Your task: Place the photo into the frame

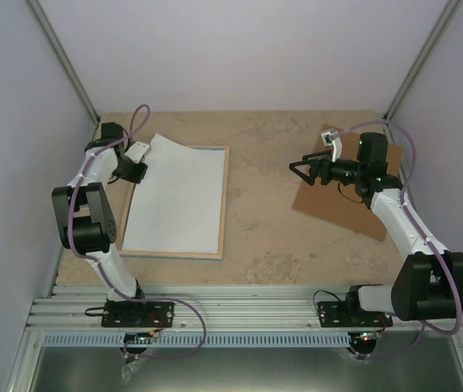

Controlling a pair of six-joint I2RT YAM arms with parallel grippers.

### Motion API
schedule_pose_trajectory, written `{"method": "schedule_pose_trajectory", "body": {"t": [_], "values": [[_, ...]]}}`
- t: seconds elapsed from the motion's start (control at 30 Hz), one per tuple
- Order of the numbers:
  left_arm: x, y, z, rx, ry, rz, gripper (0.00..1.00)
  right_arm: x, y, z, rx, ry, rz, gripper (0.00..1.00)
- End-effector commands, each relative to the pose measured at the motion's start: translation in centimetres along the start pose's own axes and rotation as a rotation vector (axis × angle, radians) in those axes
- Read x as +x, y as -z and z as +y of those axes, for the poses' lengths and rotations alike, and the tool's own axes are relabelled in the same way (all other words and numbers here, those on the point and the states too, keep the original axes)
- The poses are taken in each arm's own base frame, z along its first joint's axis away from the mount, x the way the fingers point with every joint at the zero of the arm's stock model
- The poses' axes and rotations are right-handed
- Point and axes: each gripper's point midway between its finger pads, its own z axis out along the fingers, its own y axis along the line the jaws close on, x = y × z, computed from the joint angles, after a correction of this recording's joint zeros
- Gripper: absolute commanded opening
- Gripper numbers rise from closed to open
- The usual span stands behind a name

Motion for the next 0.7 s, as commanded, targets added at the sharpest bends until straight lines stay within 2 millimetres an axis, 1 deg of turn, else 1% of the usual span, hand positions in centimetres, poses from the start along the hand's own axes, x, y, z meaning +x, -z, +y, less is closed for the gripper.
{"method": "schedule_pose_trajectory", "body": {"t": [0.0,0.17,0.3,0.33,0.37,0.4,0.47,0.57,0.67], "values": [[0.4,-0.8,-1.6,0.104,0.048,0.015,0.0,0.3,-0.3,-0.3,0.007,0.014,0.006,0.93],[0.9,-1.3,-1.4,0.089,0.07,0.025,0.0,0.3,-0.4,-0.3,0.006,0.015,0.007,0.93],[0.9,-1.2,-0.3,0.02,0.09,0.021,0.0,0.4,-0.4,-0.4,0.006,0.013,0.01,0.93],[0.8,-1.0,0.0,0.003,0.092,0.017,0.09,0.4,-0.4,-0.4,0.007,0.011,0.01,0.93],[0.7,-0.7,0.4,-0.018,0.099,0.012,0.21,0.3,-0.5,-0.4,0.005,0.013,0.011,0.93],[0.6,-0.4,0.7,-0.033,0.103,0.006,0.31,0.4,-0.5,-0.4,0.006,0.013,0.012,0.93],[0.4,0.3,1.5,-0.075,0.108,-0.002,0.45,0.3,-0.5,-0.4,0.008,0.014,0.013,0.93],[0.3,1.4,3.0,-0.131,0.125,-0.017,0.62,0.3,-0.6,-0.4,0.006,0.015,0.015,0.93],[1.0,2.3,4.9,-0.129,0.175,-0.023,0.73,0.4,-0.6,-0.5,0.007,0.011,0.018,0.94]]}}
